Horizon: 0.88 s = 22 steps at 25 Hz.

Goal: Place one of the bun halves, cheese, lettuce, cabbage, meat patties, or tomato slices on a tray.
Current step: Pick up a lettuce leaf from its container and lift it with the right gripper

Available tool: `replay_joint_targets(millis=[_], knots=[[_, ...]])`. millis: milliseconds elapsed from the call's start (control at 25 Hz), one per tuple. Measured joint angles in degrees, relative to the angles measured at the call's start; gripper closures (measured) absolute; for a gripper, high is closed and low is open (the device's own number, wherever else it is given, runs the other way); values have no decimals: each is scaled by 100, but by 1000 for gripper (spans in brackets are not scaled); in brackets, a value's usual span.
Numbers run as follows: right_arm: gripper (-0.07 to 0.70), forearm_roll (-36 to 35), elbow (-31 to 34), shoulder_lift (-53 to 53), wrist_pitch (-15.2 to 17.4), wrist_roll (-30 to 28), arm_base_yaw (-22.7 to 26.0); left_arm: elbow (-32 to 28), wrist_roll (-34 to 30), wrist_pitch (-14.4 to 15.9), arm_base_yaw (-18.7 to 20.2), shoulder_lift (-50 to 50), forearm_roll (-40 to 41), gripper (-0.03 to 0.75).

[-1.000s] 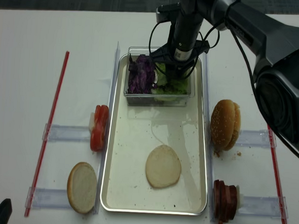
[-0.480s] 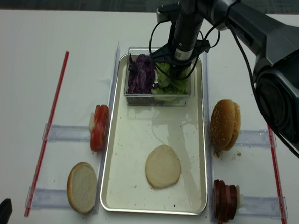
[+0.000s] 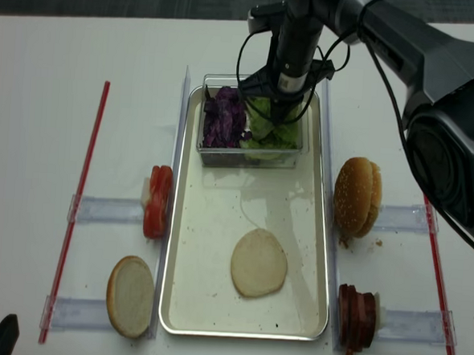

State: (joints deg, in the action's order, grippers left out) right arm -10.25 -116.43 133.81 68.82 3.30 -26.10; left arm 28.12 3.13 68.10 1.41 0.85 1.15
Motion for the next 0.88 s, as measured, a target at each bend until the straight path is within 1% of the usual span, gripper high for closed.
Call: replay_joint_targets(millis=[80,200,280,880], knots=[[575,0,-173,-38,110,0,0,0,0,0,0,0,0,118],[575,12,-447,-127,132,0,0,0,0,0,0,0,0,118],[575,12,-521,-200,146,0,0,0,0,0,0,0,0,118],[575,-21,-547,-301,192,10,-63,0,0,0,0,0,0,118]])
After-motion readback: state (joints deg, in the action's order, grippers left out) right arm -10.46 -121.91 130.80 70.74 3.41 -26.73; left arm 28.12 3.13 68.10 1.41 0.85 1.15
